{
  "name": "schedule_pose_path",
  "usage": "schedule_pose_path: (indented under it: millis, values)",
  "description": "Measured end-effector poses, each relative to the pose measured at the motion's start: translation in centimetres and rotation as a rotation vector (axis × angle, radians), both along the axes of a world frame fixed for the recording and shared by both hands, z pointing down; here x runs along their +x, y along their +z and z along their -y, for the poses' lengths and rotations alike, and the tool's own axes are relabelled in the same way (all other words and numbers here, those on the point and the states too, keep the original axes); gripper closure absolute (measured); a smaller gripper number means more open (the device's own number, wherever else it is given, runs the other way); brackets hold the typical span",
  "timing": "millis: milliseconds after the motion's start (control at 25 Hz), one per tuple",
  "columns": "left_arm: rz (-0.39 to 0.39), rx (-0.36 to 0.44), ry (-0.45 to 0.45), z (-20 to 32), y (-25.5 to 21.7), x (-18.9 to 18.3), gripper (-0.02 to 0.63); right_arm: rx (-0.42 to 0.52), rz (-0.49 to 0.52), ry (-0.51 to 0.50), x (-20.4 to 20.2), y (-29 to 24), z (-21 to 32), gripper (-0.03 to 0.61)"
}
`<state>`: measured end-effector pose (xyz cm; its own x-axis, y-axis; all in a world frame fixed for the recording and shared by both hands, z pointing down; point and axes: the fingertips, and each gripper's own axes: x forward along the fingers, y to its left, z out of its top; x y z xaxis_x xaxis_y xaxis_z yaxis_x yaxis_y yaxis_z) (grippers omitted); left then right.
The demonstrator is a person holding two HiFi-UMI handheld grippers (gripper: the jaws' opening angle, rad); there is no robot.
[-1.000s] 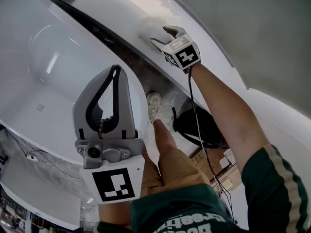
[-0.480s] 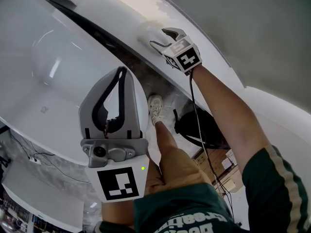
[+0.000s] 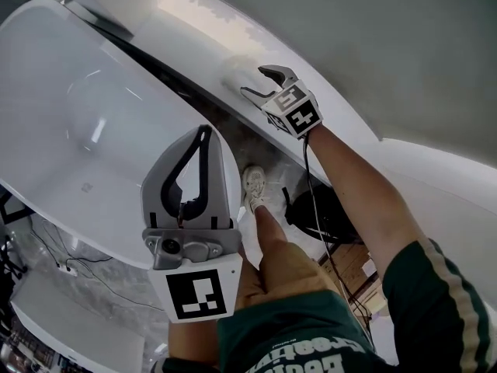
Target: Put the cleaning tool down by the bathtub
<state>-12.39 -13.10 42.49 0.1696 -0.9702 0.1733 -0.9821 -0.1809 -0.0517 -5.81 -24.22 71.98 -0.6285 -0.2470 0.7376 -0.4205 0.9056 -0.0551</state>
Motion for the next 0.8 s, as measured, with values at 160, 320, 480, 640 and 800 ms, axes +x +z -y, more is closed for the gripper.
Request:
schedule_pose_path:
  millis: [160, 320, 480, 640, 800]
  values:
    - [-0.004, 0.012, 0.009, -0.7, -2.2, 0.1, 0.607, 0.022, 0.046, 0.002, 0.3, -3.8, -0.8, 0.311]
    - [-0.006, 0.029, 0.011, -1.0, -4.5, 0.2, 0.607, 0.026, 0.083, 0.004, 0.7, -7.6, -1.6, 0.311]
    - [0.006, 0.046, 0.021, -1.0, -6.9, 0.5, 0.607, 0.054, 0.121, 0.008, 1.1, -11.7, -2.0, 0.313]
    - [0.007, 0.061, 0.040, -1.8, -9.8, 1.2, 0.607, 0.097, 0.162, -0.006, 1.2, -16.6, -3.4, 0.312]
    - [0.016, 0.079, 0.076, -2.5, -13.1, 2.1, 0.607, 0.140, 0.216, 0.011, 1.5, -22.6, -4.7, 0.313]
